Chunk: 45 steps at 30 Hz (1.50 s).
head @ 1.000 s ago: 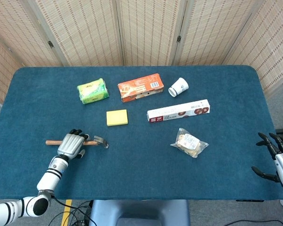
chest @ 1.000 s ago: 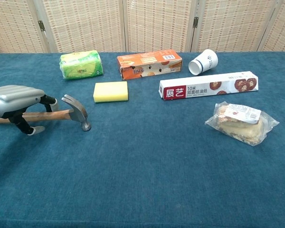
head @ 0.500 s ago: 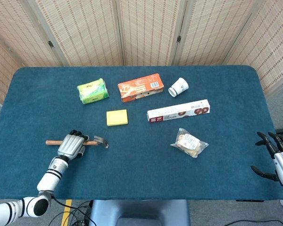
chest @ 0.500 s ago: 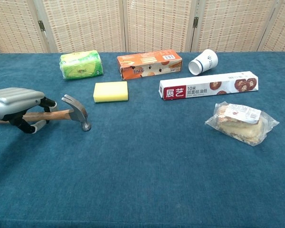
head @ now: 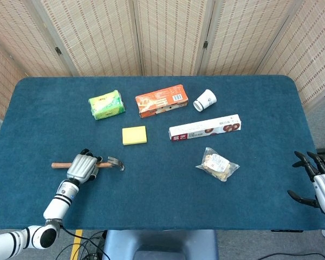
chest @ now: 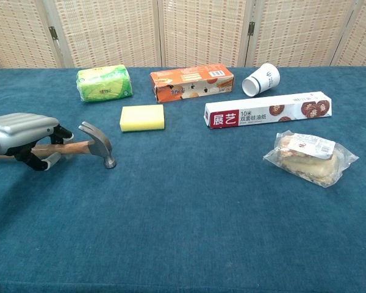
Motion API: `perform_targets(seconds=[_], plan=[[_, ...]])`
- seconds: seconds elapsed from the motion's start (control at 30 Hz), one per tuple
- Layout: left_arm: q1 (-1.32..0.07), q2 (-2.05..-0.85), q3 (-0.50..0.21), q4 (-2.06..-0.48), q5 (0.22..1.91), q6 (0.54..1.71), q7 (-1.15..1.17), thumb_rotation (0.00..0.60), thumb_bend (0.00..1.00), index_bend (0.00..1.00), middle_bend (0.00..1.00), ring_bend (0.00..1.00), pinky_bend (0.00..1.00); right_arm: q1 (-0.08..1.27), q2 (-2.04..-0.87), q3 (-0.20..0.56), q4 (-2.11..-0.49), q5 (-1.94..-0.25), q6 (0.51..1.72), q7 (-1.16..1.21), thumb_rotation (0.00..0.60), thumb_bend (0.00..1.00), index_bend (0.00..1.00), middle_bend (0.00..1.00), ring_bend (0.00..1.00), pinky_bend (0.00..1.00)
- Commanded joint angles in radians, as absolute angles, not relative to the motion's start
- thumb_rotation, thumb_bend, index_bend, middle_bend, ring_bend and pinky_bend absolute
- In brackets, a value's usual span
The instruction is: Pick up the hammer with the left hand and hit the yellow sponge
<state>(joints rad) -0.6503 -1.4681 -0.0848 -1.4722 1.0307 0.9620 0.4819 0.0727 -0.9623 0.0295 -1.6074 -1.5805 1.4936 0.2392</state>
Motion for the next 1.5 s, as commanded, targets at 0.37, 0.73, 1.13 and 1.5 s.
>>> perform_targets(seconds=[0.37, 0.73, 1.13, 1.5], plan=[[-0.633, -1.47, -0.092, -1.423, 1.158, 1.004, 0.338, 0.6, 0.71, 0.68, 0.73, 0.53, 0.31, 0.071, -0.957, 0.028, -1.621, -1.578, 1.492, 0.228, 0.6, 0.07, 0.08, 0.34, 0.09, 0.12], [-0.621, -1.443, -0.108, -1.407, 1.286, 1.028, 0.102, 0.6, 0.74, 0.75, 0.81, 0.62, 0.56, 0.073, -0.956, 0.029, -1.631, -1.584, 1.494, 0.221, 0.6, 0.07, 0.08, 0.34, 0.09, 0.12], [-0.622, -1.417, -0.128, -1.44, 1.398, 1.075, -0.102, 0.6, 0.76, 0.79, 0.87, 0.7, 0.76, 0.068, -0.955, 0.026, -1.634, -1.585, 1.501, 0.219, 0.6, 0.07, 0.08, 0.35, 0.1, 0.12], [-0.654, -1.455, -0.151, -1.428, 1.392, 1.055, -0.1, 0.6, 0.76, 0.81, 0.9, 0.73, 0.86, 0.06, -0.958, 0.023, -1.623, -1.583, 1.506, 0.229, 0.6, 0.07, 0.08, 0.36, 0.1, 0.12]])
